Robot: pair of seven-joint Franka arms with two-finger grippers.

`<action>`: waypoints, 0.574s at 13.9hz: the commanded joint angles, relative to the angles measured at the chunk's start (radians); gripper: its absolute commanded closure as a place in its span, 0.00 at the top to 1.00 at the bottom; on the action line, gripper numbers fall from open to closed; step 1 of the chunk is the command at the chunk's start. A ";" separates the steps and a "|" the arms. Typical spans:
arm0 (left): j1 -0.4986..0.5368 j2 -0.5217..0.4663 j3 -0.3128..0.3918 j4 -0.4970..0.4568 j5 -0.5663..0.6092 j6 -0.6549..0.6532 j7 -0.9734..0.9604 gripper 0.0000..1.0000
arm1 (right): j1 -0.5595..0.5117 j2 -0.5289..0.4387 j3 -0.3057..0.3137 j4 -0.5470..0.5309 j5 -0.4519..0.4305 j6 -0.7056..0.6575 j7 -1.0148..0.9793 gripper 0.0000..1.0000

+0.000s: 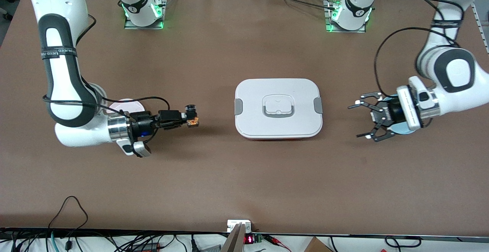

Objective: Transfer orange switch to right arm and place
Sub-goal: 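Carry the switch with the right gripper while the left gripper withdraws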

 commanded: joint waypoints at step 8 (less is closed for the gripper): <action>-0.006 -0.090 0.144 0.182 0.687 -0.179 -0.770 1.00 | -0.006 -0.068 0.014 -0.017 -0.833 0.031 -0.344 0.14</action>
